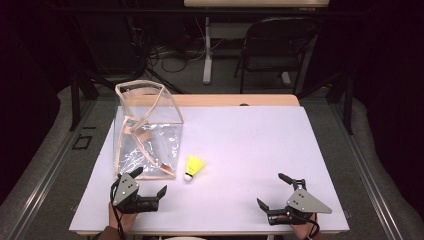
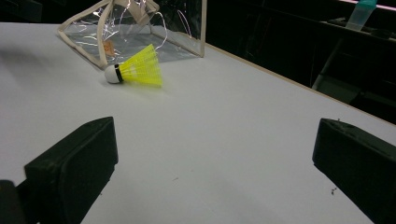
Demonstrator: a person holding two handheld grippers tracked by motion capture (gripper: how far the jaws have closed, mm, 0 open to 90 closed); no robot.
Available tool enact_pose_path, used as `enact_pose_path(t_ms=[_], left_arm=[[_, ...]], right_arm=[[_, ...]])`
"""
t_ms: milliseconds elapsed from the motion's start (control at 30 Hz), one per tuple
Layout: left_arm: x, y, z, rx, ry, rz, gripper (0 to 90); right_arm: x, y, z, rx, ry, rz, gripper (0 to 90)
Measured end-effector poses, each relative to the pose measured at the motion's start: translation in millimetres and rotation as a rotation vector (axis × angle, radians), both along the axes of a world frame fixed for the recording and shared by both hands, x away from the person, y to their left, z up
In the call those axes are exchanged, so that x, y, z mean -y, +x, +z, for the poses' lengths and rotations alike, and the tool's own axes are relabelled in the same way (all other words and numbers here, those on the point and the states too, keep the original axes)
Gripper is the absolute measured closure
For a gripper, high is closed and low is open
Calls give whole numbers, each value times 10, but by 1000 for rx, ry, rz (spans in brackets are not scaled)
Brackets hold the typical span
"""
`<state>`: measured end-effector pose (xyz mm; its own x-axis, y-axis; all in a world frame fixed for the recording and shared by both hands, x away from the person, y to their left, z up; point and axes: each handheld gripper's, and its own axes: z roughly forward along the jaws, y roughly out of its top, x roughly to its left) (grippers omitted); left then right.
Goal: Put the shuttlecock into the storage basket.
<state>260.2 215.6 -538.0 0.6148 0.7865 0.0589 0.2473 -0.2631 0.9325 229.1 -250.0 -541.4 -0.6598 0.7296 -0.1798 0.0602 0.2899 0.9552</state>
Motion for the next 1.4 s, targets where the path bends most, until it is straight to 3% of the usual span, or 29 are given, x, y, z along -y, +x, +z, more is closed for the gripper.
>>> enact_pose_path(t_ms=[267,400,733,1067,1400], left_arm=[[142,45,27,-13,25,-12,0],[216,97,37,-38,38,5,0],[340,146,69,-38,61,21,0],[510,194,62,-68,116,36,0],[686,232,38,-99,139,53,0]], right_arm=[[0,-15,4,1,-5,-4,0],[2,-8,1,-1,-7,-3,0],[-7,-20,6,-1,-14,0,0],[-8,-7,1,-5,-21,0,0],[-15,-8,0,-8,-28,-2,0]])
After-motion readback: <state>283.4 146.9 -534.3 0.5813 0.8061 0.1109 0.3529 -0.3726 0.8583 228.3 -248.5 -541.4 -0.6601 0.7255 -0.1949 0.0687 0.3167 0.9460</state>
